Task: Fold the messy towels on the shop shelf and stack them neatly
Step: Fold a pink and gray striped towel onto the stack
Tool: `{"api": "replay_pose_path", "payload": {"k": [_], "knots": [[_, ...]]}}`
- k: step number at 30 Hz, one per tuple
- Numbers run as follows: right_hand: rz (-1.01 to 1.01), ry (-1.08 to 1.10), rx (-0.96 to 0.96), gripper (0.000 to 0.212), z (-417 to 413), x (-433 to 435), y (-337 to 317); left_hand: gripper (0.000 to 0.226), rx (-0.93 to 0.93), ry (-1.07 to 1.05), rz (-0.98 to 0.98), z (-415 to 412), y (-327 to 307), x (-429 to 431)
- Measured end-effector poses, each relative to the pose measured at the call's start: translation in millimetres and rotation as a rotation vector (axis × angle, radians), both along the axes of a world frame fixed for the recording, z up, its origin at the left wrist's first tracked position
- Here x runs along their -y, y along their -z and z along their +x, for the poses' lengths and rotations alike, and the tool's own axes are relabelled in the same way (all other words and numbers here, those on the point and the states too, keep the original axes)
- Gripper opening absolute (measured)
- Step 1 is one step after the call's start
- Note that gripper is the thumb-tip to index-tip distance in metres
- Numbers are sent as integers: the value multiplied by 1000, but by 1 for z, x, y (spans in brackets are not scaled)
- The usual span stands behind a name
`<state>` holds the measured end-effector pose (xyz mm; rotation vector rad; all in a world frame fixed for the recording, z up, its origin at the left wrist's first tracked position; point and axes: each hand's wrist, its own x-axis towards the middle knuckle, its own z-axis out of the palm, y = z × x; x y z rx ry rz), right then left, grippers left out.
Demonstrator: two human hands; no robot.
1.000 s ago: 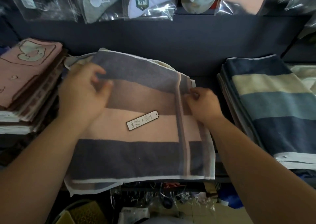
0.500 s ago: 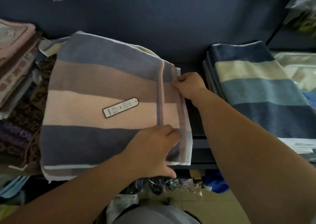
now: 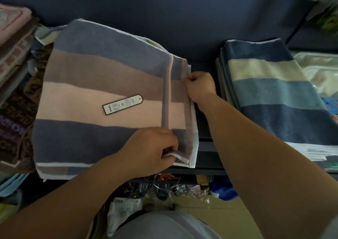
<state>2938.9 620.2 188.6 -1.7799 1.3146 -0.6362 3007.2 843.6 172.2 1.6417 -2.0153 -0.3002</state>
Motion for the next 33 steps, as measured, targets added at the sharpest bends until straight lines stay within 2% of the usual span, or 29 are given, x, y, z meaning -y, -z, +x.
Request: {"api": "replay_pose_path", "payload": {"k": [4,8,16,22,25,28,33], "knots": [[19,-26,65,20,1,0,-14,14,-13,50,-63,1,-21,0],[2,47,161,23,-1,5,-29,14,-24,99,-115,-9,-41,0],[-33,61,-59,18,-14,-1,-8,8,165,74,18,-26,-5,8],[14,88,2,19,-12,-1,-11,7,124,119,46,-24,-2,5],[33,82,36,21,-10,0,-14,4,146,133,38,-21,-1,3],[30,54,-44,22,-9,-1,-13,12,192,141,12,-22,0,3],[-46,117,-62,32,-7,3,-21,10,137,146,-112,-26,-7,1]]}}
